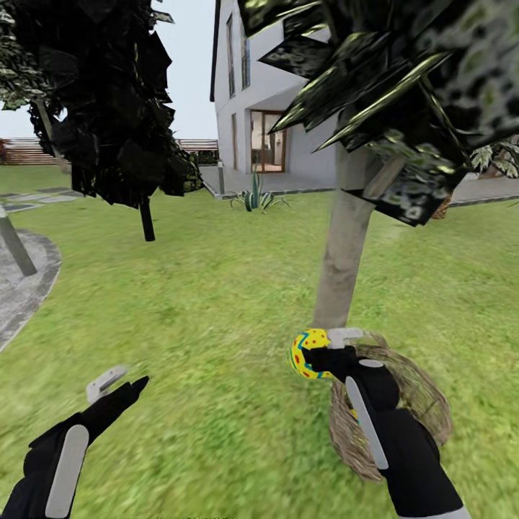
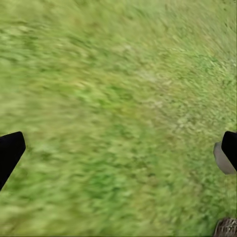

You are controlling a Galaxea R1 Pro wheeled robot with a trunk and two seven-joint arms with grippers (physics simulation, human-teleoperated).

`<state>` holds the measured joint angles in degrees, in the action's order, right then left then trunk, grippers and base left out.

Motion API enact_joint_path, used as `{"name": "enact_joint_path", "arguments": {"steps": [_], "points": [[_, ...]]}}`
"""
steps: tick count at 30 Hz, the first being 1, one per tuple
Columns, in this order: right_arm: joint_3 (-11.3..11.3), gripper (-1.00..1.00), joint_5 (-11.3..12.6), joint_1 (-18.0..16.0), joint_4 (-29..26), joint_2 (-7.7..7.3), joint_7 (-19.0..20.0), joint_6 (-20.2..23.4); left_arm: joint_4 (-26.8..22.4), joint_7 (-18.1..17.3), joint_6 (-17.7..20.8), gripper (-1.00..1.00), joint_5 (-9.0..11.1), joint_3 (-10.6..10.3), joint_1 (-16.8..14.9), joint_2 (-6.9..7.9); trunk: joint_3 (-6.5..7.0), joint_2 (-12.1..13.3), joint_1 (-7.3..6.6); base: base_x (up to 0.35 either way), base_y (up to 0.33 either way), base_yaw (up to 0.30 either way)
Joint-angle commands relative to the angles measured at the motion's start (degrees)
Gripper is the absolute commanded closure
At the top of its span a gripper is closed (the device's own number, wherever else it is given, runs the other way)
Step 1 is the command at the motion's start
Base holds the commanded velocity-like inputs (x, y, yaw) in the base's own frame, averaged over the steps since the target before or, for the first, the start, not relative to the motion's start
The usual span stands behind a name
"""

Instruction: Take the three Easter eggs out of the wicker basket on the lawn in the garden, then place them on the lawn next to a single tree (choose any tree) so that all three eggs are next to the same tree and none are left in the basket.

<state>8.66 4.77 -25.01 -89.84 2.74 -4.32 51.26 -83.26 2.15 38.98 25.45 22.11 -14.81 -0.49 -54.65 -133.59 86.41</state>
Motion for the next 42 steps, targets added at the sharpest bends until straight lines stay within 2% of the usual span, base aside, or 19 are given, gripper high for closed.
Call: {"name": "enact_joint_path", "arguments": {"steps": [1,5,8,9,11,12,15,20,22,23,25,27,31,34,36,37,39,42], "points": [[0.66,1.00,0.34,-0.04,-0.07,0.08,-0.41,-0.01,-0.01,0.23,0.31,-1.00,0.57,0.05,-0.05,-0.04,-0.06,-0.02,-0.01,0.000,0.286,0.265],[1.71,1.00,0.33,0.02,2.00,0.09,-1.00,-2.99,0.02,0.16,0.31,-1.00,0.49,-0.04,-0.05,-0.11,-0.06,-0.02,-0.01,0.000,0.297,0.265],[1.88,1.00,0.38,0.04,4.49,0.11,-3.77,-4.91,0.02,0.07,0.31,-1.00,0.48,-0.19,-0.05,-0.12,-0.06,-0.02,-0.01,0.000,0.300,0.232],[2.42,1.00,0.40,0.04,5.44,0.13,-4.95,-6.02,0.02,0.02,0.31,-1.00,0.48,-0.27,-0.05,-0.12,-0.05,-0.02,-0.01,0.000,0.300,0.114],[5.06,1.00,0.18,0.04,8.17,0.10,-6.20,-8.85,0.02,-0.02,0.31,-1.00,0.48,-0.35,-0.05,-0.12,0.00,-0.02,-0.01,0.000,0.301,0.046],[6.81,1.00,-0.16,0.04,9.95,0.08,-6.91,-11.06,0.02,-0.03,0.31,-1.00,0.48,-0.43,-0.05,-0.12,0.06,-0.02,-0.01,0.000,0.303,-0.016],[9.24,1.00,-0.90,0.04,14.12,0.19,-10.60,-15.65,0.02,-0.11,0.34,-1.00,0.48,-0.70,-0.05,-0.12,0.26,-0.02,-0.01,0.000,0.303,-0.045],[11.40,1.00,-1.64,0.04,23.52,0.35,-12.43,-25.77,0.02,-0.12,0.40,-1.00,0.48,-0.74,-0.05,-0.12,0.33,-0.02,-0.01,0.004,0.304,-0.009],[12.09,1.00,-3.51,0.00,27.47,1.21,-12.56,-29.35,0.02,-0.12,0.40,-1.00,0.48,-0.75,-0.05,-0.12,0.34,-0.02,-0.01,0.084,0.304,-0.001],[12.24,1.00,-5.19,-0.04,30.81,2.21,-12.64,-31.70,0.02,-0.16,0.40,-1.00,0.48,-0.75,-0.05,-0.12,0.34,-0.02,-0.01,0.162,0.297,0.000],[12.25,1.00,-6.28,-0.25,35.76,3.08,-13.37,-35.43,0.02,-0.19,0.40,-1.00,0.48,-0.78,-0.05,-0.12,0.34,-0.02,-0.01,0.210,0.274,0.000],[12.24,1.00,-6.64,-1.24,42.53,3.54,-15.68,-39.83,-0.03,-0.27,0.40,-1.00,0.48,-0.82,-0.05,-0.12,0.34,-0.02,-0.01,0.267,0.204,0.000],[12.03,1.00,-6.53,-5.43,53.59,3.67,-17.63,-46.09,-0.06,-0.36,0.40,-1.00,0.48,-1.05,-0.05,-0.12,0.34,-0.02,-0.01,0.313,0.045,0.000],[11.22,1.00,-6.35,-10.45,64.15,3.67,-17.79,-51.65,-0.22,-0.96,0.40,-1.00,0.48,-1.81,0.22,-0.12,0.34,-0.02,-0.01,0.325,0.005,0.000],[10.03,1.00,-6.15,-12.60,68.61,3.47,-17.82,-54.04,-0.35,-1.11,0.40,-1.00,0.48,-1.97,0.56,-0.12,0.34,-0.02,-0.01,0.326,0.001,0.000],[8.44,1.00,-5.99,-13.36,69.94,3.31,-17.82,-54.83,-0.38,-1.14,0.40,-1.00,0.48,-2.02,0.65,-0.12,0.34,-0.02,-0.01,0.326,0.000,0.000],[4.38,1.00,-5.94,-14.04,71.00,3.12,-17.83,-55.55,-0.44,-1.20,0.42,-1.00,0.53,-2.05,0.72,-0.12,0.34,-0.02,-0.01,0.322,0.000,0.000],[2.05,1.00,-5.87,-14.73,71.38,3.07,-17.90,-55.40,-0.61,-2.85,0.48,-1.00,0.61,-2.06,0.74,-0.09,0.34,-0.02,-0.01,0.238,0.041,0.000]]}}
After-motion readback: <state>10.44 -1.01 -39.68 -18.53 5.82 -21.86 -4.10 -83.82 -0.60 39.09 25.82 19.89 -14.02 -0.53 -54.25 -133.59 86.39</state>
